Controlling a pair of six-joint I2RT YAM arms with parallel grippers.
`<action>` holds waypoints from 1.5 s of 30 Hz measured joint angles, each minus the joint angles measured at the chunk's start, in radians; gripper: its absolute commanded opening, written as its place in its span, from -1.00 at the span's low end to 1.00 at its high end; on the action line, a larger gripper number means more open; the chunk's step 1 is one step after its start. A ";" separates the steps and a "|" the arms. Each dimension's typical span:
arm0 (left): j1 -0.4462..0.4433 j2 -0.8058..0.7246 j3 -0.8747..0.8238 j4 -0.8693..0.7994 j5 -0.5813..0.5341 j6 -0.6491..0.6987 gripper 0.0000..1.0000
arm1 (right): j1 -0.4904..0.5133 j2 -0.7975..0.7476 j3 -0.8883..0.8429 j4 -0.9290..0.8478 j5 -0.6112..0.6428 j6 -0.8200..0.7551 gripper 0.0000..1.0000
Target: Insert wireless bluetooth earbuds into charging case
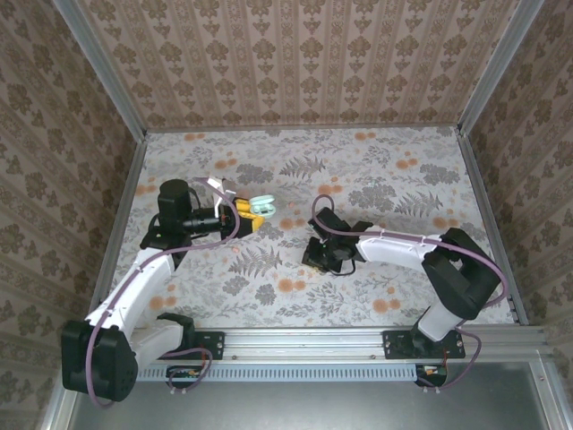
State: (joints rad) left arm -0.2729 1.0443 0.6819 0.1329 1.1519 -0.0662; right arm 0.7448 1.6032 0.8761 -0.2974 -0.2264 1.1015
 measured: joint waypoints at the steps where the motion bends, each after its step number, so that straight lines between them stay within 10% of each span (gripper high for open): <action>1: 0.000 0.000 0.000 0.000 0.000 0.000 -0.97 | 0.000 -0.007 0.000 -0.003 0.003 0.000 -0.61; 45: -0.001 -0.012 -0.006 -0.016 -0.023 0.000 -0.96 | -0.121 0.182 0.171 -0.104 0.021 -0.174 -0.90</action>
State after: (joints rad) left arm -0.2741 1.0321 0.6762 0.1173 1.1286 -0.0658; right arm 0.6235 1.7855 1.0466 -0.4011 -0.2054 0.9279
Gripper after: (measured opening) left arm 0.335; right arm 0.052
